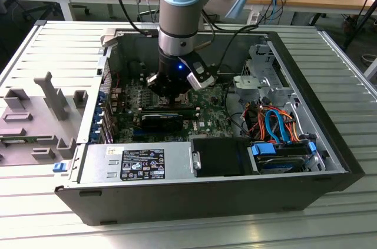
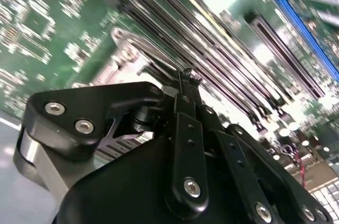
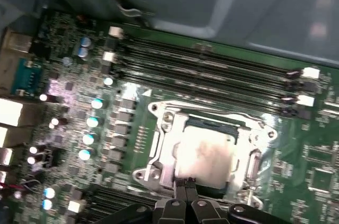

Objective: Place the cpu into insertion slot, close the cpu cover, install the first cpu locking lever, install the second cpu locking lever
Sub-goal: 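Install the second cpu locking lever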

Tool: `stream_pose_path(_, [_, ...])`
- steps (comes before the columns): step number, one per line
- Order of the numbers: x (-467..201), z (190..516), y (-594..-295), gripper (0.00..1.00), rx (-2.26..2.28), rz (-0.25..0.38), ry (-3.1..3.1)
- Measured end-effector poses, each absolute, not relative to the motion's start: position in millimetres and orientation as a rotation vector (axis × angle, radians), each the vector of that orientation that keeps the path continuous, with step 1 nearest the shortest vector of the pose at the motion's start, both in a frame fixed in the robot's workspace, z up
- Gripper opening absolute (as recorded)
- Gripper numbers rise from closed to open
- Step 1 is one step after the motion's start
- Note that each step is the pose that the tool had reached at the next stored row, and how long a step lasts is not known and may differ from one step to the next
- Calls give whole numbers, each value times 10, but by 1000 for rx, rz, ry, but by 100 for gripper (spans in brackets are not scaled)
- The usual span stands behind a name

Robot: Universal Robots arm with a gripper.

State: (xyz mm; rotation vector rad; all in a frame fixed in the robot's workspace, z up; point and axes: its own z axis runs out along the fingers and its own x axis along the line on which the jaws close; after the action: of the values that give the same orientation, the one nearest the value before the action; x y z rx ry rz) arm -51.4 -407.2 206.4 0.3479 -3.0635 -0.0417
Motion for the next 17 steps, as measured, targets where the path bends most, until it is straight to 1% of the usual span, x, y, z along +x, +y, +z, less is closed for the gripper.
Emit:
stream_pose_path(6, [-371,2075,-4063,11,347,-44,-3054])
stream_pose_path(11, [-369,2396,-4057,11,347,-45,-3054])
stream_pose_path(17, [-370,2592,-4057,11,347,-45,-3054])
